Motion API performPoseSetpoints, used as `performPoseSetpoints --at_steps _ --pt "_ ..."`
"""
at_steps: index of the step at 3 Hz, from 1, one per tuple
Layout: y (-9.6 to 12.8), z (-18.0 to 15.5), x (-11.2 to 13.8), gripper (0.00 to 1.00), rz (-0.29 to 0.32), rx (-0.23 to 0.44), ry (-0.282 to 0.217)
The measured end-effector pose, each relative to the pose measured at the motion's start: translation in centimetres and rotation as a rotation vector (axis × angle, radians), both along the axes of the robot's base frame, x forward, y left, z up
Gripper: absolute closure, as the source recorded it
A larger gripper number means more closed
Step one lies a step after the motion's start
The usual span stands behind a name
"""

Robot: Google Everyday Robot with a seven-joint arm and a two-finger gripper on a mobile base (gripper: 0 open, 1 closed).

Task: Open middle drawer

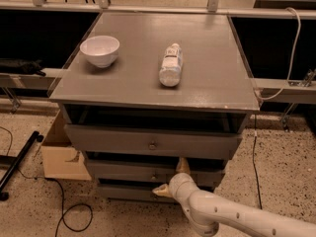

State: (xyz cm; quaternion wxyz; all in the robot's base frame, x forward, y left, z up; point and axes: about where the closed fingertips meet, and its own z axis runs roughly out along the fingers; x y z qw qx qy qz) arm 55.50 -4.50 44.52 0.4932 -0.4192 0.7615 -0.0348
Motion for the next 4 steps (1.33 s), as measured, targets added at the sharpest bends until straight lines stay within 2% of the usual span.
performPoseSetpoints --at_steps 1,2,3,4 --pt "0.26 -0.09 1.19 0.00 0.002 -0.054 -0.042" --pt "0.26 -0.08 1.21 0.00 0.002 -0.055 -0.042" --pt "0.26 -0.08 1.21 0.19 0.002 -0.055 -0.042" --pt "0.26 -0.08 1.21 0.42 0.002 -0.055 -0.042"
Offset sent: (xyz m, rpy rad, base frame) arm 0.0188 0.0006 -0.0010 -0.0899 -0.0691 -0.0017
